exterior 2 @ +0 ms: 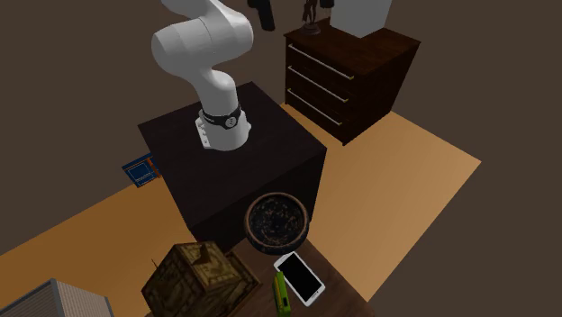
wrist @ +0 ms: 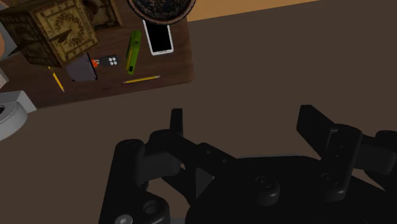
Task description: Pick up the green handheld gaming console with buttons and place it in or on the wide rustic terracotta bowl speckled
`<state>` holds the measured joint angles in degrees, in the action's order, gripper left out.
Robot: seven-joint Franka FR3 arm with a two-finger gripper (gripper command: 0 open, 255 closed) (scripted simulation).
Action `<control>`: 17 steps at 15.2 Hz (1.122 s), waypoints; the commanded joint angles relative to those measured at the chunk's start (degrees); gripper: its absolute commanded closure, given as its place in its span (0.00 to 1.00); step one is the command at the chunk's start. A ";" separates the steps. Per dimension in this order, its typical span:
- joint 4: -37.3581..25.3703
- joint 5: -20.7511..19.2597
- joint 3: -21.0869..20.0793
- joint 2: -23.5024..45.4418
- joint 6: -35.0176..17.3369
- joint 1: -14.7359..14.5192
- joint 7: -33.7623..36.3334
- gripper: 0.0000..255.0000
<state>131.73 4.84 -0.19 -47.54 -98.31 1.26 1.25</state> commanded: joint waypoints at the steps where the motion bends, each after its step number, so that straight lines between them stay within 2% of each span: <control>1: 0.00 0.00 0.00 0.00 0.00 0.00 0.00 0.00; 9: 9.36 -1.96 0.86 6.47 -14.52 1.22 -2.22 0.00; 17: 14.30 -3.95 1.98 18.04 -29.85 2.65 -3.99 0.00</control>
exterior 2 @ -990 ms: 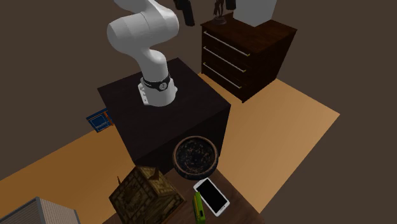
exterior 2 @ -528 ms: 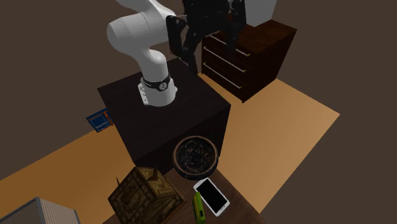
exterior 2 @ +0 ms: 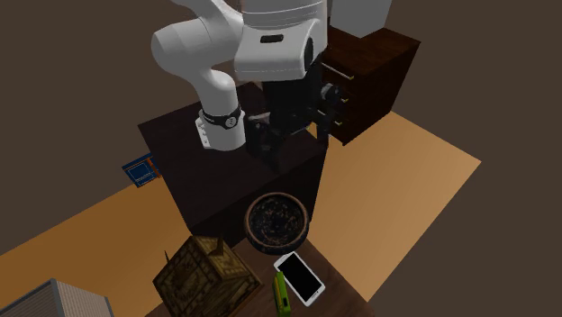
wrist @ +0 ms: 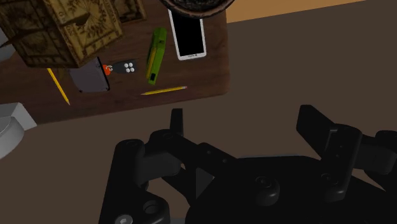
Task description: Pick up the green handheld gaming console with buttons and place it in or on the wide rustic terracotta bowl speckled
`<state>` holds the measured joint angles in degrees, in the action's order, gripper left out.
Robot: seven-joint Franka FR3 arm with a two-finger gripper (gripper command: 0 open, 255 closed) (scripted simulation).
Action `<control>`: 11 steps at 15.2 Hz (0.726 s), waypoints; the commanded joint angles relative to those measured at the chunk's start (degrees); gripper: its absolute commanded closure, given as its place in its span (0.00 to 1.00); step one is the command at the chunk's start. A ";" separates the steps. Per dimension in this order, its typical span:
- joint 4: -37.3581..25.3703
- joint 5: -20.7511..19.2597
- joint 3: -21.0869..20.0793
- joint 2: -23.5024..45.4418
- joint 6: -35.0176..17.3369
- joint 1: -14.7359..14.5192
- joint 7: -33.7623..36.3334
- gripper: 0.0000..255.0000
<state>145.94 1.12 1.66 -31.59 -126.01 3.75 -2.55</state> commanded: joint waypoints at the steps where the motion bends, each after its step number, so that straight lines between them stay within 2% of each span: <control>1: 0.37 -0.48 0.28 3.89 -4.08 0.35 -0.38 0.00; 11: -1.27 -2.95 1.89 24.70 -21.97 2.30 -1.74 0.00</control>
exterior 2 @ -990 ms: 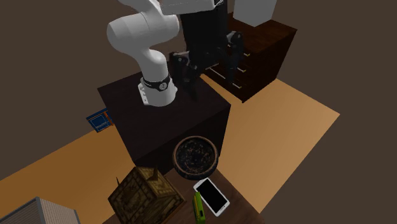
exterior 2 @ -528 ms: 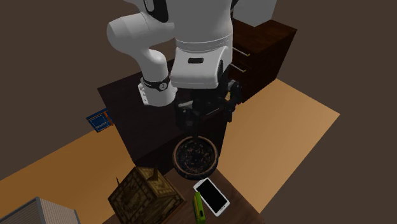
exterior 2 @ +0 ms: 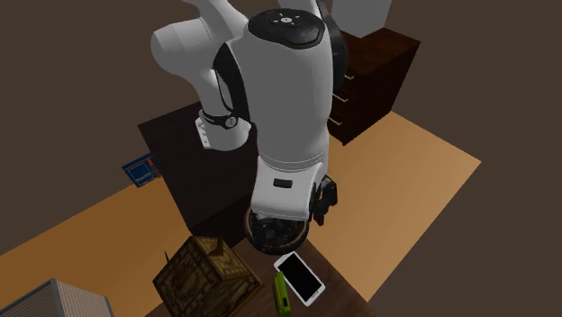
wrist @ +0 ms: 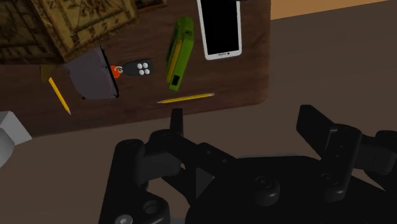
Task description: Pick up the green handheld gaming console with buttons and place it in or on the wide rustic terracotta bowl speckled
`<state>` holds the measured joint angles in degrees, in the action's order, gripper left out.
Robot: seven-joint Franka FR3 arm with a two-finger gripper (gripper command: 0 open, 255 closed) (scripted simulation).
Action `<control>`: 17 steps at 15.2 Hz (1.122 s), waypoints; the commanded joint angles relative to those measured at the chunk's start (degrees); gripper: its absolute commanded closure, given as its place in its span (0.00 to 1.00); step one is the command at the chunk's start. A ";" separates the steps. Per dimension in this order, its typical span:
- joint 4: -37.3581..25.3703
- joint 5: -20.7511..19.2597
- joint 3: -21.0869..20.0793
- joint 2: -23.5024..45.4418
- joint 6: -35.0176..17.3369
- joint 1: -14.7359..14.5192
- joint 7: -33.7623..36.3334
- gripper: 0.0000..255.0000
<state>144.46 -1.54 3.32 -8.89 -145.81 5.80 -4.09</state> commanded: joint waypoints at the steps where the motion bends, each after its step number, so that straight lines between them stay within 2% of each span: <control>1: -0.38 -0.52 0.40 4.28 -3.73 0.44 -0.29 0.00; 7: -5.49 -1.76 1.45 18.14 -11.81 1.50 -0.69 0.00; 13: -13.03 -2.46 2.46 31.93 -17.42 2.52 -1.11 0.00; 17: -14.28 -2.27 2.33 34.94 -19.16 2.80 -1.25 0.00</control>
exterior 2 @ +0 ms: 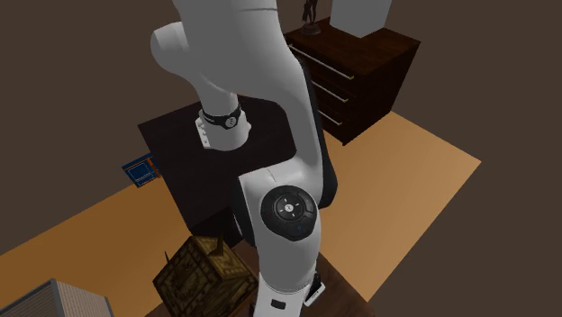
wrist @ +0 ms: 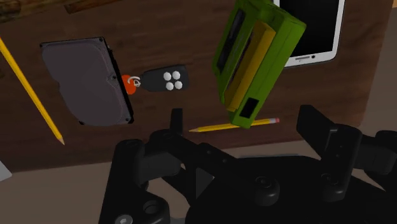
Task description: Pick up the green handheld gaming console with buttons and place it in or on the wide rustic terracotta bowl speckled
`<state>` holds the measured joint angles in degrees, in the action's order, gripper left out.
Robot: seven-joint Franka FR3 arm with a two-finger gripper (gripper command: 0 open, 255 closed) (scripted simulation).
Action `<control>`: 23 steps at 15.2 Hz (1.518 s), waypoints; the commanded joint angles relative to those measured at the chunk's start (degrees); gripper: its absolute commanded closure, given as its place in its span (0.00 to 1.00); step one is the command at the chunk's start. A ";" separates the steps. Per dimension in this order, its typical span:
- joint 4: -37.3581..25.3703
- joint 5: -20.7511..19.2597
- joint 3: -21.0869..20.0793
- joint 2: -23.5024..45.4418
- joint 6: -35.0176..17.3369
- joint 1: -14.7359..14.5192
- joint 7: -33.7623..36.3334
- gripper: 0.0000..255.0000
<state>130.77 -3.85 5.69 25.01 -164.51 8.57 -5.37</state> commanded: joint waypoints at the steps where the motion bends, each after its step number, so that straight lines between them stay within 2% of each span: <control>1: -0.93 0.10 -0.10 1.90 -0.97 0.11 0.00 0.00; 4: -2.24 0.27 -0.32 4.95 -2.72 0.43 -0.11 0.00; 12: -2.24 0.27 -0.32 4.94 -2.71 0.43 -0.11 0.00; 13: -2.24 0.27 -0.32 4.94 -2.71 0.43 -0.11 1.00; 23: -2.02 0.24 -0.29 4.16 -2.16 0.40 -0.13 1.00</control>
<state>128.67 -3.60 5.39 29.55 -166.99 8.95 -5.46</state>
